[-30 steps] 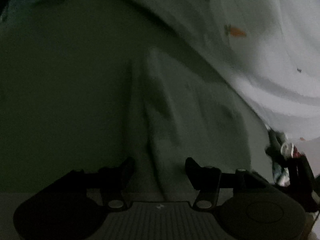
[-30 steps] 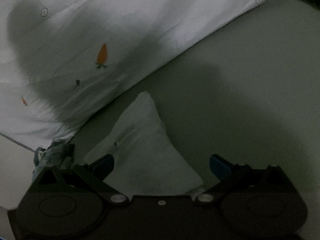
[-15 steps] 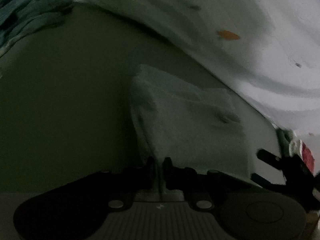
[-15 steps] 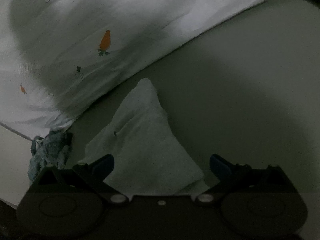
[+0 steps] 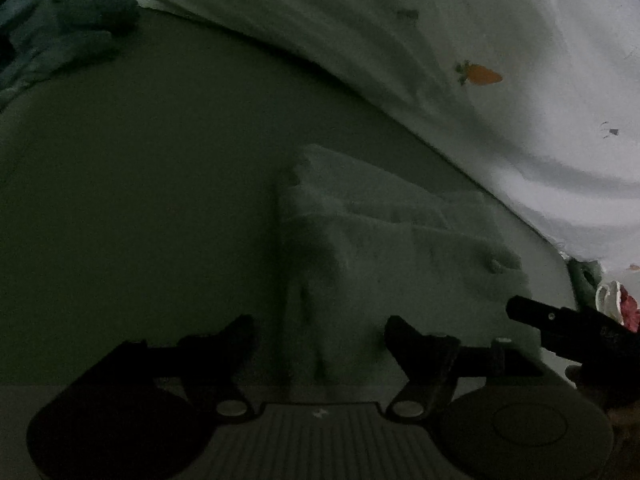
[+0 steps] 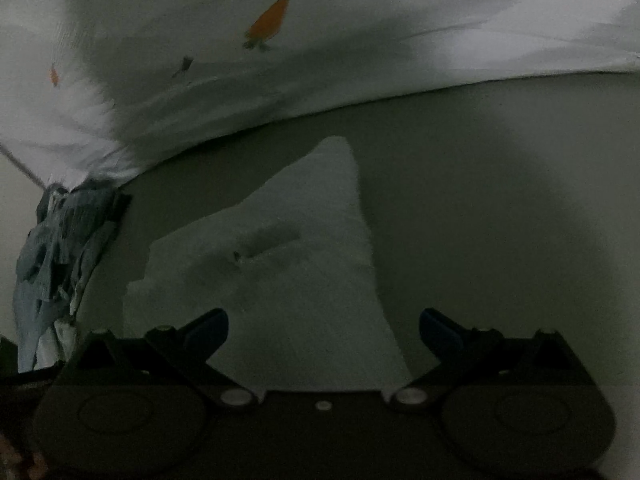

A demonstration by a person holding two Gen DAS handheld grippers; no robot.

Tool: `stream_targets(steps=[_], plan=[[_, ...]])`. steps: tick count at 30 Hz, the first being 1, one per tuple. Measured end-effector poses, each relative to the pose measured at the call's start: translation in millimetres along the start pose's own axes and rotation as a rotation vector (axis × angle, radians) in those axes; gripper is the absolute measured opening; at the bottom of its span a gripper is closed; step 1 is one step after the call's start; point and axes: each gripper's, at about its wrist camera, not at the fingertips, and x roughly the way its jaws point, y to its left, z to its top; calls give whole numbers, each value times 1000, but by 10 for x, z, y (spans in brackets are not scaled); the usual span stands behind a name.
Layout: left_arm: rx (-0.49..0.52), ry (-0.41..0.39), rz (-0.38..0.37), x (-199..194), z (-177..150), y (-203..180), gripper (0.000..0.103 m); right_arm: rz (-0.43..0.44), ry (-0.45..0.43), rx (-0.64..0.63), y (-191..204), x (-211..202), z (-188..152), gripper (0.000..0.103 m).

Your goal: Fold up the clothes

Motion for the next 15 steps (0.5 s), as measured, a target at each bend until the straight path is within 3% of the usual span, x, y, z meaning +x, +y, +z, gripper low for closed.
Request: stream_targets(steps=[2,4,6,7,8,9,11,15], plan=[[14,-5,-3,65,26,-34,85,-16,38,-8,46,111,64,89],[43,-16,11,99,27,-109,85,-34,81,3,65,198,99,74],[65,-22,40,124,7,-170,80,-59,92,24,69,206,88,69],[75,-25,54,138,-3,-200,74,-71,92,32,75,199,81,64],[77,-32,47,173,-17,-217,48,-83,88,33,89,179,71,56],[65,-27,11,198,-22,-231,30,-94,79,27,112,149,56,51],[26,-43,-30,153,-60,-239,20,-103,55,-1,181,64,20,34],[83,-86,-89,-14,-77,-470,16,-116,-5,-62,348,-193,-36,23]])
